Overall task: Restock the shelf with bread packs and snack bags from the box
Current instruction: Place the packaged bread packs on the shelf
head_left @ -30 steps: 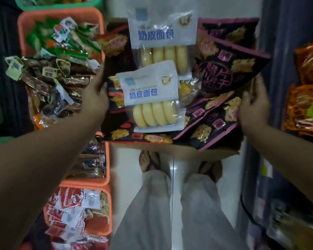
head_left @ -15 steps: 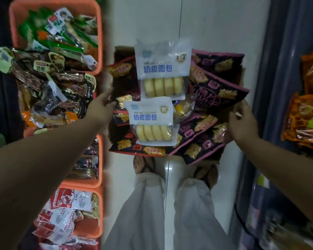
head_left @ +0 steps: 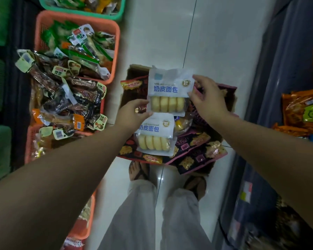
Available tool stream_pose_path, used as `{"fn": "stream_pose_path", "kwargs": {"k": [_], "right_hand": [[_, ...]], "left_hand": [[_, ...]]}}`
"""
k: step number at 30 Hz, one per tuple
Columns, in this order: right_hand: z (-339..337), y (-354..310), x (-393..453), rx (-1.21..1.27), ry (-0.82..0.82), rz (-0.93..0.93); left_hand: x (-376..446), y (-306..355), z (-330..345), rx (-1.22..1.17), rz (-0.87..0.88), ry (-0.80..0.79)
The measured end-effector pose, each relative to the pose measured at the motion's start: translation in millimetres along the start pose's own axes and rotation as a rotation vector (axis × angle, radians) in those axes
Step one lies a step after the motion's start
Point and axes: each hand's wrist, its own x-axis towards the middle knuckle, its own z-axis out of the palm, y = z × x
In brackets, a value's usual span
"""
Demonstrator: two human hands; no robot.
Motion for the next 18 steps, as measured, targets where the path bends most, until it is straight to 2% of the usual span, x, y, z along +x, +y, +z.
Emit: {"fn": "stream_pose_path", "kwargs": {"k": [4, 8, 12, 18], "right_hand": [[22.2, 1.5, 29.1, 0.025, 0.038, 0.014], [21.0, -1.2, 48.3, 0.048, 0.036, 0.108], [11.0, -7.1, 43.8, 0.022, 0.103, 0.07], [-16.1, -30.3, -1.7, 0.047, -0.079, -0.054]], "left_hand": [[0.1, -18.4, 5.3, 0.035, 0.007, 0.021], [0.9, -31.3, 8.2, -0.027, -0.065, -0.025], [-6.0, -27.2, 9.2, -0.012, -0.102, 0.012], [-25.3, 1.8, -17.1, 0.02, -0.07, -0.119]]}}
